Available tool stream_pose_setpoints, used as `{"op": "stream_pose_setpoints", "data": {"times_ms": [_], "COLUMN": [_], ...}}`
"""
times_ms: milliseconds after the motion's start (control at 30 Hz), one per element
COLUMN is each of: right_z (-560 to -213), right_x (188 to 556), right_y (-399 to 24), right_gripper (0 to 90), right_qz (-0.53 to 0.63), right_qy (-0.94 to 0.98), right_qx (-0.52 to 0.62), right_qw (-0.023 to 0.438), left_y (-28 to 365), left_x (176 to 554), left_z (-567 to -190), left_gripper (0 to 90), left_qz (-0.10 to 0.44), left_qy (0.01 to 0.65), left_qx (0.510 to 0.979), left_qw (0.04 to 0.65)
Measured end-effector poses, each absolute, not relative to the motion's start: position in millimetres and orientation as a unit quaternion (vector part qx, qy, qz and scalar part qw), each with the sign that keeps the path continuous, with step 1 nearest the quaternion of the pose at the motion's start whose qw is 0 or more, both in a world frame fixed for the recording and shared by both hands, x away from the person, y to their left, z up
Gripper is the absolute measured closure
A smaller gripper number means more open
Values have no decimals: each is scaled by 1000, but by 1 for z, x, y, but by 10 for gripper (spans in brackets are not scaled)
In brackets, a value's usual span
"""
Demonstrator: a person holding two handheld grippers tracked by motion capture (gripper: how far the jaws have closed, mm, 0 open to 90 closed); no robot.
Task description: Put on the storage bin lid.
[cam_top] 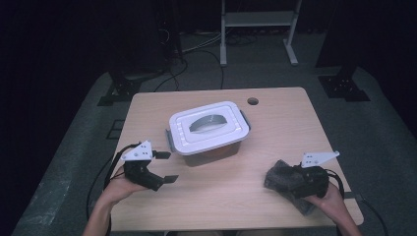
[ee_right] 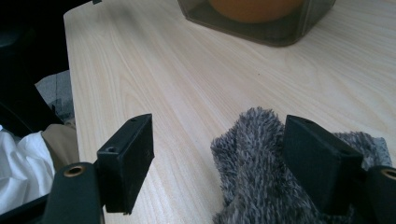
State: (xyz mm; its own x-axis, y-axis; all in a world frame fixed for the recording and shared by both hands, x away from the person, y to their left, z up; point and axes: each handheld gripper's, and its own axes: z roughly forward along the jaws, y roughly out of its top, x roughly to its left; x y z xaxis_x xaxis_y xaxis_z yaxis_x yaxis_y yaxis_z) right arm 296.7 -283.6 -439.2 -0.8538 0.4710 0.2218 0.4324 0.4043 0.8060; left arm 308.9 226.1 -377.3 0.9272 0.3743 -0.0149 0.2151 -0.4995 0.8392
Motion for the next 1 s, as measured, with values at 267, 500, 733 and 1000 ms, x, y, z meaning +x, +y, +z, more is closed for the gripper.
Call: {"op": "stream_pose_setpoints", "data": {"times_ms": [267, 500, 733, 1000], "right_z": [-441, -442, -443, -444], "right_x": [297, 297, 297, 297], "right_y": [-284, -285, -284, -284], "right_gripper": [244, 244, 245, 244], "right_qz": [472, 470, 468, 467], "right_qy": [839, 839, 840, 841], "right_qx": [271, 274, 274, 273], "right_qw": [19, 18, 16, 15], "left_y": [237, 244, 248, 252], "left_x": [304, 303, 300, 297], "left_z": [-390, -402, -410, -419], "left_gripper": [164, 156, 144, 133], "left_qz": [87, 87, 96, 97], "left_qy": [188, 198, 205, 214], "left_qx": [858, 859, 858, 854], "left_qw": [470, 465, 462, 465]}}
